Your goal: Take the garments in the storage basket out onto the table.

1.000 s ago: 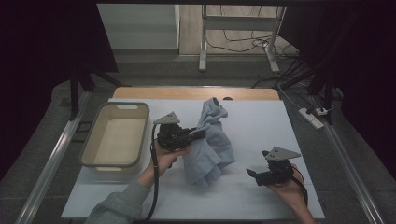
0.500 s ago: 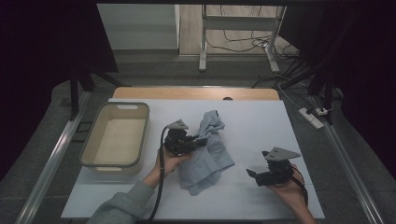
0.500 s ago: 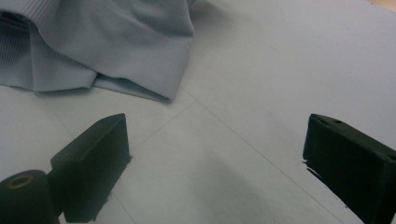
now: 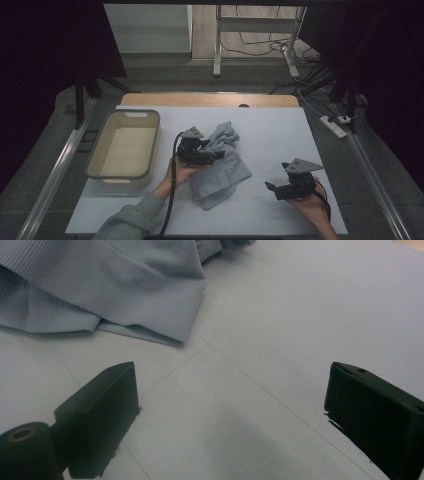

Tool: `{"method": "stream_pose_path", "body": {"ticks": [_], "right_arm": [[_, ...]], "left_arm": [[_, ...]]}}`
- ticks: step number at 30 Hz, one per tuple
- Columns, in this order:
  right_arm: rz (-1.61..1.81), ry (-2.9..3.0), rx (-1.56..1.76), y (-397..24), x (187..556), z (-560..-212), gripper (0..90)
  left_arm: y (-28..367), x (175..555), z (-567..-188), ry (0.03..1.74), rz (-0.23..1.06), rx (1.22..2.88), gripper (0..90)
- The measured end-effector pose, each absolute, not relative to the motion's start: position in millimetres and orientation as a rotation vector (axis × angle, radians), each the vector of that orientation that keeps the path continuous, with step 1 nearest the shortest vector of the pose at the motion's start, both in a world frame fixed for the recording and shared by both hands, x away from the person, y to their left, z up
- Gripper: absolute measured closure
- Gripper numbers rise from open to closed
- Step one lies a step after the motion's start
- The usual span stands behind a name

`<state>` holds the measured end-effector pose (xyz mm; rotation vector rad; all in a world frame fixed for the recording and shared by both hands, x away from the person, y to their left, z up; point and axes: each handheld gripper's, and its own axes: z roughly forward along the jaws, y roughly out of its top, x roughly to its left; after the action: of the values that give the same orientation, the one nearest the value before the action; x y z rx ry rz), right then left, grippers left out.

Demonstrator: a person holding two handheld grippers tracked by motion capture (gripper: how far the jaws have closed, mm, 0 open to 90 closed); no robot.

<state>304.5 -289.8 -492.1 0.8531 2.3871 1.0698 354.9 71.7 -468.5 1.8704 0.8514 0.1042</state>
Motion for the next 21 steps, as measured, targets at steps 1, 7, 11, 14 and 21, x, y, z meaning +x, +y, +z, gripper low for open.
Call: {"method": "stream_pose_path", "body": {"ticks": [1, 7, 11, 14, 21], "right_arm": [[1.068, 2.387, 0.854, -290.0, 304.3, -492.0, 6.8], [1.071, 2.377, 0.854, -290.4, 303.6, -491.7, 6.8], [1.072, 2.380, 0.856, -290.4, 303.6, -491.7, 6.8], [1.080, 2.379, 0.855, -290.5, 303.7, -491.3, 6.9], [1.089, 2.374, 0.859, -291.4, 303.5, -490.7, 6.8]], "left_arm": [[74.4, 353.7, -464.8, 0.844, 0.111, 1.863, 16.1], [90.8, 336.7, -438.6, 0.816, 0.233, 1.882, 15.7], [103.8, 326.1, -429.1, 0.788, 0.231, 1.900, 16.4], [112.2, 318.9, -429.4, 0.801, 0.260, 1.919, 17.0], [128.9, 304.7, -433.5, 0.831, 0.299, 1.944, 17.4]]}}
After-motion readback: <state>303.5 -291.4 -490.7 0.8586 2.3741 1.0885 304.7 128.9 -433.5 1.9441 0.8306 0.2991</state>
